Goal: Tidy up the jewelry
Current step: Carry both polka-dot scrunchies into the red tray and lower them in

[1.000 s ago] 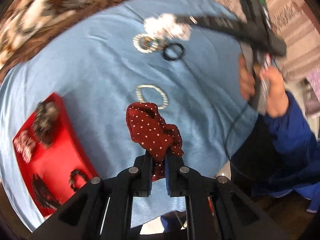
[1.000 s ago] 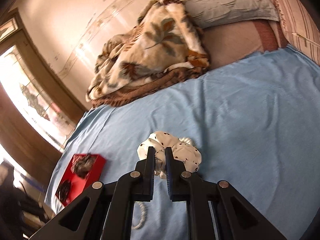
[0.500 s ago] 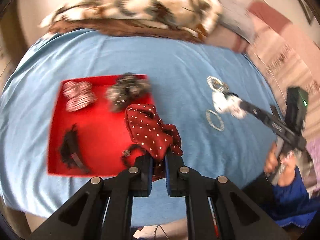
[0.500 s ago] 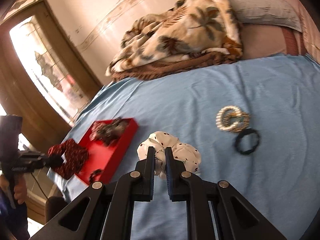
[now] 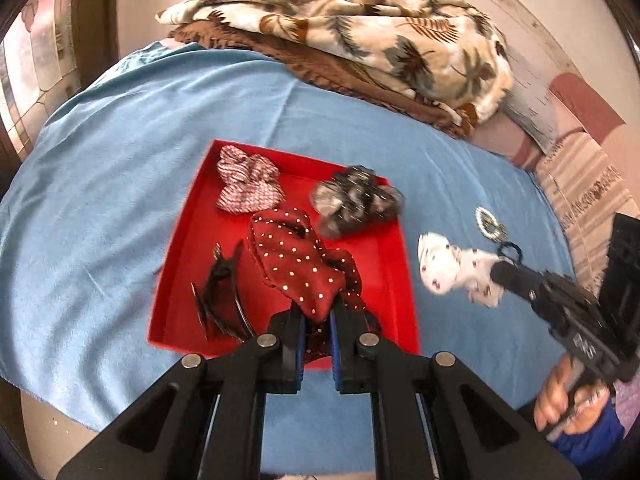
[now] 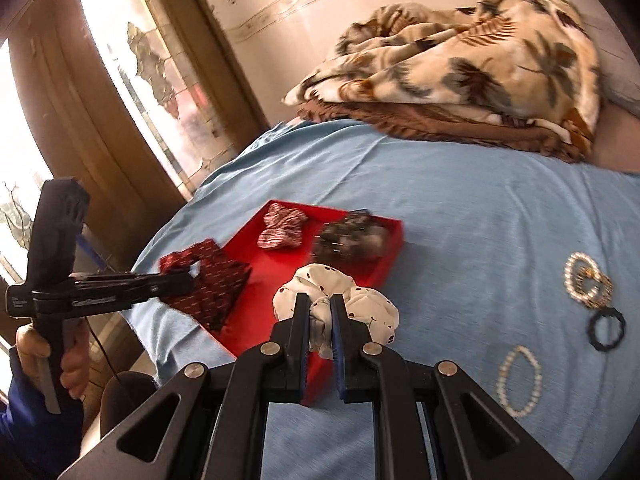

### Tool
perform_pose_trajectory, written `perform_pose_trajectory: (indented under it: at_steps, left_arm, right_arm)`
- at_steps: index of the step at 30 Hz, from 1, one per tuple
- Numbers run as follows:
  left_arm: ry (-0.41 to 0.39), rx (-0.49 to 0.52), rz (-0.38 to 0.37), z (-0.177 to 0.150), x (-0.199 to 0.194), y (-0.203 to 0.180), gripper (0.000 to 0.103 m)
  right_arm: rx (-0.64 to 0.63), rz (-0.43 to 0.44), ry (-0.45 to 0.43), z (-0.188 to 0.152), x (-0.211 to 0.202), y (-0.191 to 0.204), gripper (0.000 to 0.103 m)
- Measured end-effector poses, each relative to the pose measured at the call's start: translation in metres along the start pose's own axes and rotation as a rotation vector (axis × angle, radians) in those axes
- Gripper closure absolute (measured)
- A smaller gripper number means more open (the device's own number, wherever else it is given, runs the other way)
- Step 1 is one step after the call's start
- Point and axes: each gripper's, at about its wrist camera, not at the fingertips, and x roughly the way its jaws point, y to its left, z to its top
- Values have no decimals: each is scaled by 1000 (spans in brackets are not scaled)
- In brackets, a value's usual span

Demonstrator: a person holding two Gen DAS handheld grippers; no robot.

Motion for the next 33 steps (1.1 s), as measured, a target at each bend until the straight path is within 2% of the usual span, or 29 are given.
perform_pose_trajectory:
  at_steps: [4,8,10,13,17,22,27,30,31,33]
  left_arm:
    - [-7,1,36,8,22,5,93]
    - [12,-43,3,10,45,14,93]
    - [30,-62,-12,8,55,18,93]
    - [73,-43,21,1,65,18,93]
    - [90,8,86,-11,66,16,93]
    - [65,21,94,-19,64,22,92]
    - [38,14,68,-21,63,23,90]
    - [18,17,58,-23,60,22,84]
    - [7,20,51,-24,59,22,79]
    - [-23,26,41,-25,54,20,69]
  right_arm:
    - [-2,-10,19,4,18,10,92]
    - [0,-35,40,5,39,17,92]
    - [-6,-52,59,3,51,18,92]
    - [-14,-66,94,0,68,20,92]
    - [-42,-77,133,-6,87,27,91]
    - [-85,-111,168,-16,103,35,91]
    - [-99,-134,180,-20,108,35,90]
    - [-103,-139,175,-20,106,35,90]
    - [-105,-142,172,-20,105,36,90]
    - [-101,-132,156,-19,100,38,78]
